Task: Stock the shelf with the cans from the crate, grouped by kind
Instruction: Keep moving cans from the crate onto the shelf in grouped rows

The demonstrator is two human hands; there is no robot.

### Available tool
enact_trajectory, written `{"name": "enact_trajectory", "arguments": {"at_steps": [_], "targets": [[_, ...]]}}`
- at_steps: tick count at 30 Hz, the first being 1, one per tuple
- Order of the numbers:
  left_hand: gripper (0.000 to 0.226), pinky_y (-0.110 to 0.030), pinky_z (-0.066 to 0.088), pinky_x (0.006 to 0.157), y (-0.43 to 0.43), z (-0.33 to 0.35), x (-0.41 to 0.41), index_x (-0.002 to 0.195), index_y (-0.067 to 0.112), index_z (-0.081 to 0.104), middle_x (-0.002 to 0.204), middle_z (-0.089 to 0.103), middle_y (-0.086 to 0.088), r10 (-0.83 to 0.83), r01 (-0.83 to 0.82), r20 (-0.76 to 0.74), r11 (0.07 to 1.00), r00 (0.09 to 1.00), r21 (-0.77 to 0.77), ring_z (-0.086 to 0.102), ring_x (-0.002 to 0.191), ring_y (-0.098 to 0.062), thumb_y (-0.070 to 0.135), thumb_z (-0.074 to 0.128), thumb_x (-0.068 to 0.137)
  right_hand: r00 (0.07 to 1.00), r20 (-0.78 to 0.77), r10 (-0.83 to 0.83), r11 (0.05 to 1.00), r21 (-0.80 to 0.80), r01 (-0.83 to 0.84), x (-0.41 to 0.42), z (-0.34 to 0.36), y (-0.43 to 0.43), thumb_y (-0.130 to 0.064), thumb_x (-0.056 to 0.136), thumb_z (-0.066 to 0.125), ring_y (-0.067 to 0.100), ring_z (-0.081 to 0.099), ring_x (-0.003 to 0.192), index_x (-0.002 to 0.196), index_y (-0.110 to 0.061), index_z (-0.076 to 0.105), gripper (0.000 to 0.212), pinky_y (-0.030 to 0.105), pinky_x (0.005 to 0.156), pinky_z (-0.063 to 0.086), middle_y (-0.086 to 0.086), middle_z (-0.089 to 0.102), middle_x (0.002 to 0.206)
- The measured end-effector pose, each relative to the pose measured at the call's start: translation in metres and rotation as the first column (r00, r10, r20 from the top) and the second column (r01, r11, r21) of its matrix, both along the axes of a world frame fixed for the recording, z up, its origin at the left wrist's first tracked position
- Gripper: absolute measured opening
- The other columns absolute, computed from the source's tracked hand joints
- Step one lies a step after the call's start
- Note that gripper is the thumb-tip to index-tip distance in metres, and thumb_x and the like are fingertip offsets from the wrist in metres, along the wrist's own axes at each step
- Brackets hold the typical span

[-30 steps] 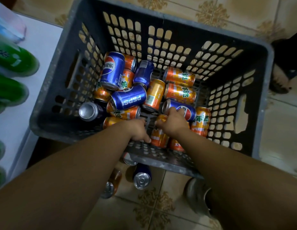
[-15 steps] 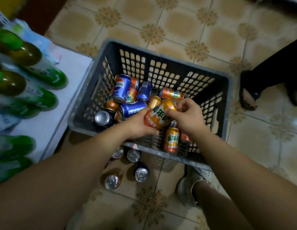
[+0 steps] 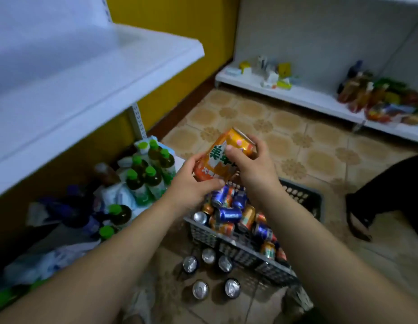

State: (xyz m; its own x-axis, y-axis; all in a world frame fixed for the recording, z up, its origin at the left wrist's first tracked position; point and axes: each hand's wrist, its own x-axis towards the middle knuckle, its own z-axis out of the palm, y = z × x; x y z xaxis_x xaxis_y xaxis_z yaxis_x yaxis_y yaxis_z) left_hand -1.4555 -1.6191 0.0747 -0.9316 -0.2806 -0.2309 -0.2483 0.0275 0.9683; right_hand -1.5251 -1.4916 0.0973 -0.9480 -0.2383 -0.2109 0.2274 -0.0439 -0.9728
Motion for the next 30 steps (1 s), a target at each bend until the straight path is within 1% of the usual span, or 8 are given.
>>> {"name": "enact_trajectory", "arguments": {"at_steps": [2,5,8,11,15,19,23,30], "targets": [[0.068,-0.026,0.051,0.087,-0.019,0.038,0.029,0.126,0.031,0.040,0.110,0.061,0.009,0.033,-0.035,-0.048,0.999,0.998,-0.037,0.062,0.098,-0.006,0.008,0.077,0.074,0.991,-0.107,0.080,0.997,-0.010,-0.082,0.021,0.043,-0.022,-0.020,0.081,0.075,0.012,0.065,0.093,0.128,-0.023,0.045,0.056,0.023,0.068,0.057,-0.002,0.061,0.111],[0.076,-0.036,0.051,0.093,-0.053,0.092,0.081,0.127,0.034,0.042,0.116,0.061,0.006,0.089,-0.101,-0.082,0.984,0.993,-0.145,0.062,0.105,-0.013,0.025,0.083,0.064,0.948,-0.223,0.229,0.971,-0.010,-0.237,0.058,0.098,-0.060,-0.019,0.080,0.075,0.016,0.066,0.092,0.118,-0.025,0.050,0.045,0.034,0.076,0.059,-0.001,0.064,0.105],[0.068,-0.036,0.050,0.094,-0.090,0.140,0.138,0.111,0.040,0.049,0.118,0.063,0.003,0.186,-0.212,-0.123,0.946,0.975,-0.244,0.064,0.104,-0.013,0.036,0.083,0.051,0.870,-0.345,0.352,0.932,0.044,-0.359,0.100,0.144,-0.105,-0.021,0.076,0.078,0.016,0.067,0.090,0.117,-0.025,0.052,0.049,0.036,0.075,0.059,-0.002,0.066,0.100],[0.070,-0.036,0.049,0.095,-0.127,0.175,0.200,0.126,0.027,0.046,0.125,0.058,0.000,0.283,-0.306,-0.118,0.882,0.952,-0.359,0.060,0.110,-0.016,0.020,0.084,0.067,0.766,-0.428,0.480,0.867,0.097,-0.488,0.149,0.179,-0.150,-0.021,0.078,0.077,0.006,0.065,0.083,0.119,-0.025,0.052,0.048,0.022,0.066,0.055,-0.010,0.064,0.094],[0.084,-0.030,0.040,0.100,-0.173,0.194,0.291,0.143,0.021,0.037,0.140,0.046,0.000,0.480,-0.400,-0.022,0.703,0.877,-0.589,0.046,0.126,-0.018,0.037,0.079,0.072,0.628,-0.462,0.626,0.751,0.140,-0.646,0.213,0.199,-0.206,-0.017,0.079,0.076,0.000,0.061,0.084,0.117,-0.028,0.049,0.047,0.013,0.062,0.049,-0.012,0.061,0.097],[0.074,-0.033,0.033,0.108,-0.203,0.190,0.382,0.146,0.022,0.034,0.152,0.033,-0.002,0.652,-0.263,0.153,0.494,0.743,-0.829,0.037,0.134,-0.021,0.053,0.059,0.084,0.503,-0.427,0.752,0.621,0.201,-0.758,0.271,0.199,-0.249,-0.017,0.078,0.077,0.014,0.061,0.098,0.125,-0.027,0.047,0.056,0.033,0.084,0.051,-0.005,0.060,0.109],[0.089,-0.056,0.005,0.115,-0.218,0.179,0.442,0.151,0.035,0.007,0.161,0.000,0.009,0.750,-0.034,0.415,0.502,0.515,-0.864,0.001,0.147,-0.023,0.082,0.028,0.079,0.414,-0.428,0.804,0.547,0.255,-0.798,0.309,0.194,-0.282,-0.016,0.079,0.076,0.016,0.060,0.100,0.133,-0.024,0.045,0.063,0.032,0.084,0.049,-0.005,0.058,0.110],[0.091,-0.061,-0.003,0.113,-0.224,0.171,0.461,0.151,0.039,0.001,0.160,-0.008,0.011,0.793,-0.047,0.353,0.431,0.496,-0.901,-0.011,0.147,-0.020,0.086,0.020,0.075,0.305,-0.477,0.824,0.497,0.351,-0.794,0.334,0.189,-0.332,-0.024,0.081,0.073,0.019,0.057,0.107,0.136,-0.028,0.042,0.064,0.034,0.087,0.050,-0.001,0.052,0.124]]}}
